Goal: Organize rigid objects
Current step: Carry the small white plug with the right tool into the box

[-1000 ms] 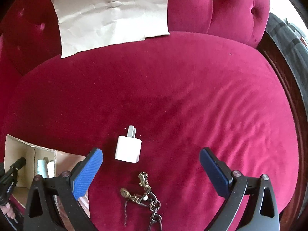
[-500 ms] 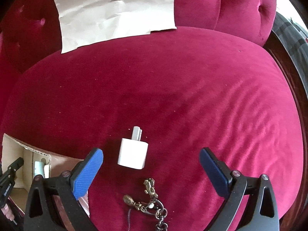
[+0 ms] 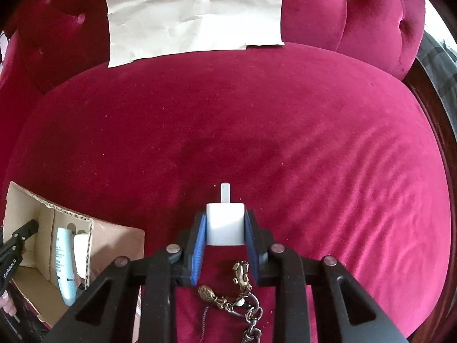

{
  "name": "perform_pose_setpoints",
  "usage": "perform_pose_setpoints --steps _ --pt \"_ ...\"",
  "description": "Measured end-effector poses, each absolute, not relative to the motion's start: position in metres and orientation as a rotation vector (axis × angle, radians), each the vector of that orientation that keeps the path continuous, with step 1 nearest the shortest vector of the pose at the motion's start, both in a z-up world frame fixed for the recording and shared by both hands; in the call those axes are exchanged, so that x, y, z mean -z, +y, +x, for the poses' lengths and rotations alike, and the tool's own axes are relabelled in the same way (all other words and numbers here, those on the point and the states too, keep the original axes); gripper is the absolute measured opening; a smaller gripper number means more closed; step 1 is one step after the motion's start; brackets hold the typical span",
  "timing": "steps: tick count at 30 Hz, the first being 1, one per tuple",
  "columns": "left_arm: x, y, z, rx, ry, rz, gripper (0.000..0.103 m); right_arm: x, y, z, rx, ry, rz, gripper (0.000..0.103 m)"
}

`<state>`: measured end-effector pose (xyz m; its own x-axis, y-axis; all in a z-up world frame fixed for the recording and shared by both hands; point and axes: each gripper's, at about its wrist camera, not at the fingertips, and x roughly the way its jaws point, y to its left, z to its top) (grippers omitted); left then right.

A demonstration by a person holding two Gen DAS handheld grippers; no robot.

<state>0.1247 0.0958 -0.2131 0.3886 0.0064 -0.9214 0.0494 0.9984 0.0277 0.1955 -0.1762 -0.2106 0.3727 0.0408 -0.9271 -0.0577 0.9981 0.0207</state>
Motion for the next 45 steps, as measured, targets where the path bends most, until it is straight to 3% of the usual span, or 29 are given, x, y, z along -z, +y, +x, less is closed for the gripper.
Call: perform_pose_setpoints --steps 16,45 --pt "0.213 0.095 0.126 0.029 1.172 0.044 0.004 0.175 -0.173 0.180 -0.032 1.160 -0.011 0.027" --pt "0.213 0.099 0.126 0.030 1.172 0.015 0.003 0.117 -0.082 0.143 -0.184 1.109 -0.055 0.027"
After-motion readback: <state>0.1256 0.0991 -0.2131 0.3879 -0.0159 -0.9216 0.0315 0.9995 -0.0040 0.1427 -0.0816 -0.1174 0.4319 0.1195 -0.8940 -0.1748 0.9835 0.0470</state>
